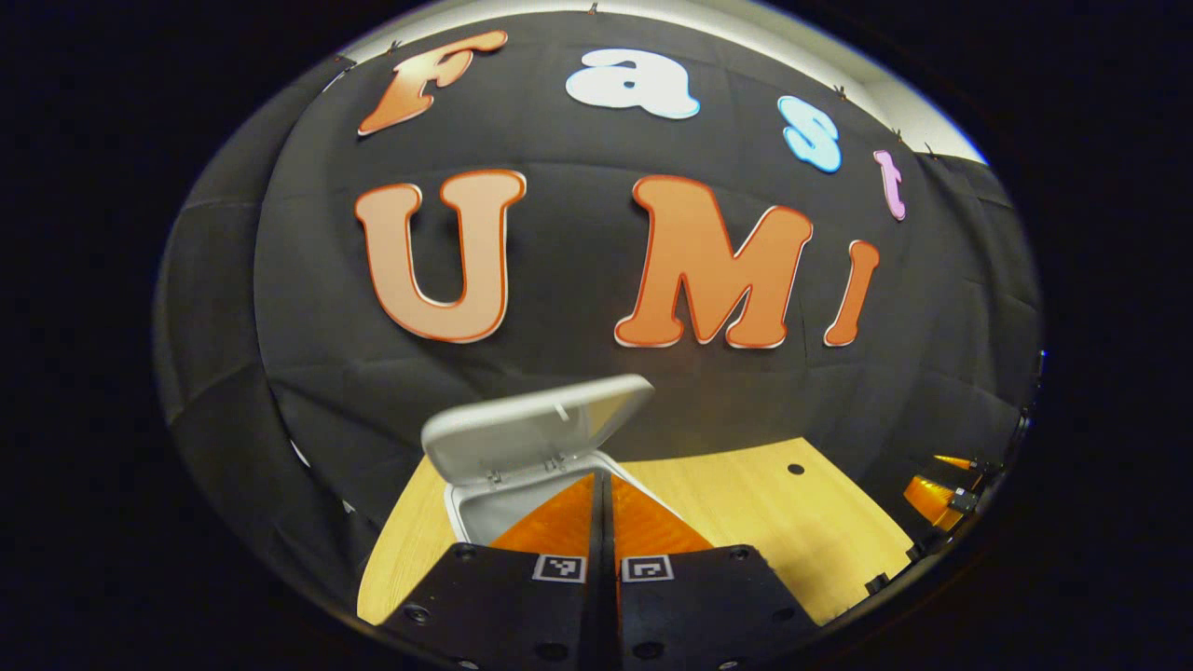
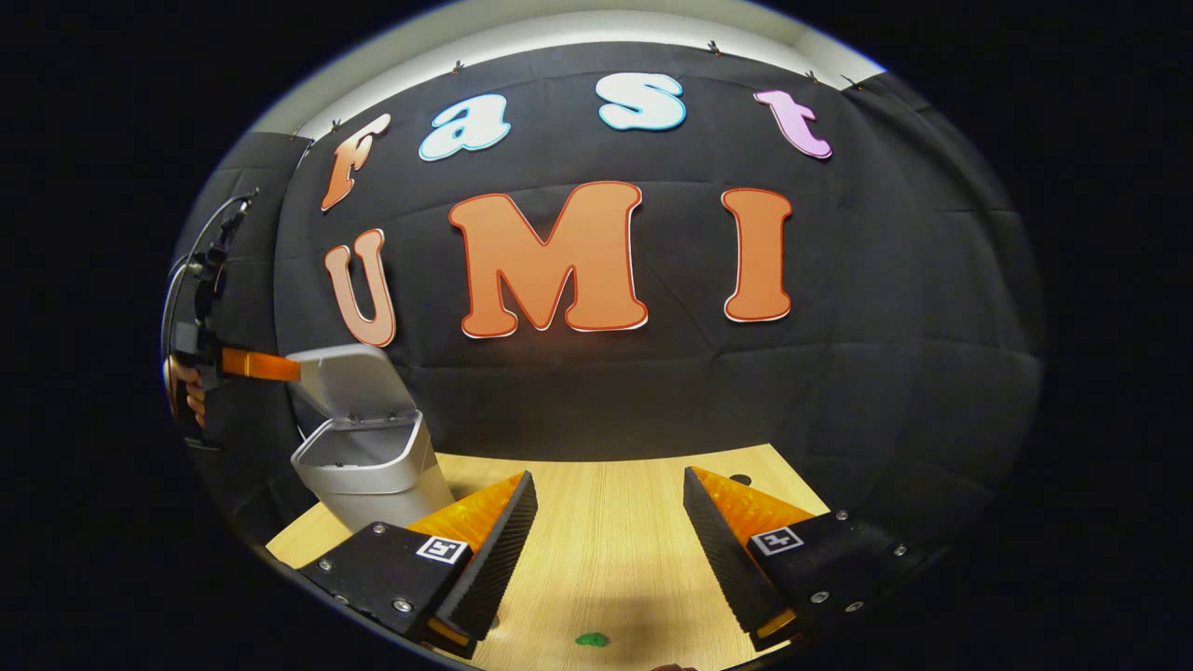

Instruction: Press the lid of the desktop garbage bin to open it, pick up the crumpled paper on the desktop and throw it into the bin, then pick up the pop can on the desktop and drop it into the bin, and finally close the garbage bin lid.

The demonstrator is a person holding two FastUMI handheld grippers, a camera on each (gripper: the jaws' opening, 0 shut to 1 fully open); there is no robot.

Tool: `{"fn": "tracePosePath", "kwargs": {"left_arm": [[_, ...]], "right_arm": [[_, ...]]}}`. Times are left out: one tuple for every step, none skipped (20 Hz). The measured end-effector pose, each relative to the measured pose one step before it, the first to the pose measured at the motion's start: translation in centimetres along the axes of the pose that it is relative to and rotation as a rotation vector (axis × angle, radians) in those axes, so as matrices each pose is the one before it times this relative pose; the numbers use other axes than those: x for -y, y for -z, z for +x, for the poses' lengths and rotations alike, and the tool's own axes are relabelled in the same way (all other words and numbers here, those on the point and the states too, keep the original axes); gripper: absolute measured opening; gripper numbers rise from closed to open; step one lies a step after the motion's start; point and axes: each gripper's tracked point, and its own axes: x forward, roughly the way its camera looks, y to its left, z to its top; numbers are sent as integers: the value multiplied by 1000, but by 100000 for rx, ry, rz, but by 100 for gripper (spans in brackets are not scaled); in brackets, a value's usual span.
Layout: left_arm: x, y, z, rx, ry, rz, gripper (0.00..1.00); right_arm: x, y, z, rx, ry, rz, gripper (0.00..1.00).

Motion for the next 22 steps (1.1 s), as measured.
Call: {"fn": "tracePosePath", "kwargs": {"left_arm": [[131, -602, -743, 1814, -490, 1177, 0], [302, -570, -510, 1451, 119, 81, 0], [346, -167, -465, 1307, 524, -593, 0], [274, -38, -205, 481, 523, -777, 0], [272, 313, -291, 290, 342, -692, 0], [83, 0, -209, 672, -320, -462, 0], [21, 3, -295, 216, -194, -398, 0], [55, 20, -68, -345, -177, -571, 0], [22, 390, -178, -786, -234, -858, 0], [69, 137, -96, -536, 390, -1289, 0], [110, 206, 138, -330, 534, -1834, 0], [174, 216, -143, -667, 640, -1428, 0], [126, 260, -91, -189, 924, -1331, 0], [150, -54, 89, 1114, 980, -1907, 0], [262, 82, -208, 481, 1348, -1631, 0], [234, 79, -97, 221, 762, -845, 2], [97, 46, -92, 478, 524, -224, 0], [-4, -64, -66, 627, -203, 313, 0], [61, 121, -138, 548, 653, 104, 2], [-42, -73, -16, 480, 84, 59, 10], [292, -169, -125, 1036, 1174, -274, 11], [459, -212, 119, 717, 972, -964, 32]], "right_arm": [[35, -7, -14, 216, -10, 383, 94], [66, -45, -74, 126, 78, 258, 94], [39, 2, -33, -23, 95, 125, 94], [45, 60, -34, -90, -47, 74, 94], [76, 54, -42, -207, 20, 63, 94], [-7, -35, -69, 142, -160, 46, 94], [3, -28, 90, -4, -175, -6, 94], [37, 7, -22, -141, -9, 0, 94], [63, 43, -23, -33, -27, -86, 94], [8, 45, -4, -97, -45, -3, 94], [-25, 87, -16, -154, -160, 214, 94], [-30, 59, -35, -133, -184, 147, 94], [-13, -46, 32, 29, -124, 164, 94], [86, -67, -39, 190, -48, 296, 94], [102, 51, -52, 93, 75, 396, 94], [135, 9, -17, -103, 75, 497, 94], [-27, 38, 8, -191, -483, 717, 94], [-167, -11, -13, -436, -924, 755, 94], [-213, 30, -33, -180, -1124, 428, 94], [-240, -68, -33, 187, -868, -227, 94], [-98, 29, -46, -99, -313, -585, 94], [-184, 45, 57, -47, -579, -732, 94]]}}
